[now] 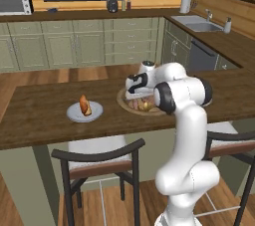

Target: Place one bun and one sausage from the bowl on each plate.

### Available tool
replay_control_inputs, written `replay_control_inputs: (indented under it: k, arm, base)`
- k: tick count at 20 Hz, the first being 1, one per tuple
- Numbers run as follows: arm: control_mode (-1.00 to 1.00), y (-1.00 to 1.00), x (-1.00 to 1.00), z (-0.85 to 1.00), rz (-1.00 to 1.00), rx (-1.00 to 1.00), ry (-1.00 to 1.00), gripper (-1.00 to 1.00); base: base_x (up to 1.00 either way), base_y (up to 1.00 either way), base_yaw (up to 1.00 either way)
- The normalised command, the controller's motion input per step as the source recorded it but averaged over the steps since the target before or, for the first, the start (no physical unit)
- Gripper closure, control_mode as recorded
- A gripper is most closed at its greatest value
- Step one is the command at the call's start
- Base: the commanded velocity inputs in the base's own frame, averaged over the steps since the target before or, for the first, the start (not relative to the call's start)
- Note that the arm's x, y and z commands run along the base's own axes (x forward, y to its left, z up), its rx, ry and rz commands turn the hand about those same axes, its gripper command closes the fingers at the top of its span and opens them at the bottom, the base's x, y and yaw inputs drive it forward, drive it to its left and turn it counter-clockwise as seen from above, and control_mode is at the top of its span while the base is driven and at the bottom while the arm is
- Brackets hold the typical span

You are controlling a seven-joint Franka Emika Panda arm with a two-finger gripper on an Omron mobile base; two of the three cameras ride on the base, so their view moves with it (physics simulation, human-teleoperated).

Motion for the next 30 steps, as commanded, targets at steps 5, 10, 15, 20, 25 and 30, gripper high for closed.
replay_control_inputs:
  k: [5, 10, 15, 20, 25, 30]
  arm:
    - [-1.0, 0.02, -0.98, 0.28, -0.36, -0.01, 0.22, -1.0]
    - [-1.0, 0.34, -0.17, 0.15, -0.3, -0.1, 0.22, -1.0]
    - [-1.0, -0.01, 0.03, -0.04, -0.18, -0.05, 0.15, -1.0]
    - [-1.0, -0.05, 0.0, -0.13, -0.05, 0.0, 0.0, 1.0]
    - [-1.0, -0.02, -0.33, -0.1, 0.0, 0.0, -0.04, 1.0]
    - [-1.0, -0.37, -0.58, 0.42, 0.0, 0.06, -0.59, 1.0]
  base:
    - [0.0, 0.0, 0.0]
    - [0.0, 0.0, 0.0]
    - [0.0, 0.0, 0.0]
    - [0.0, 0.0, 0.0]
    - [0.0, 0.0, 0.0]
    - [0.0, 0.0, 0.0]
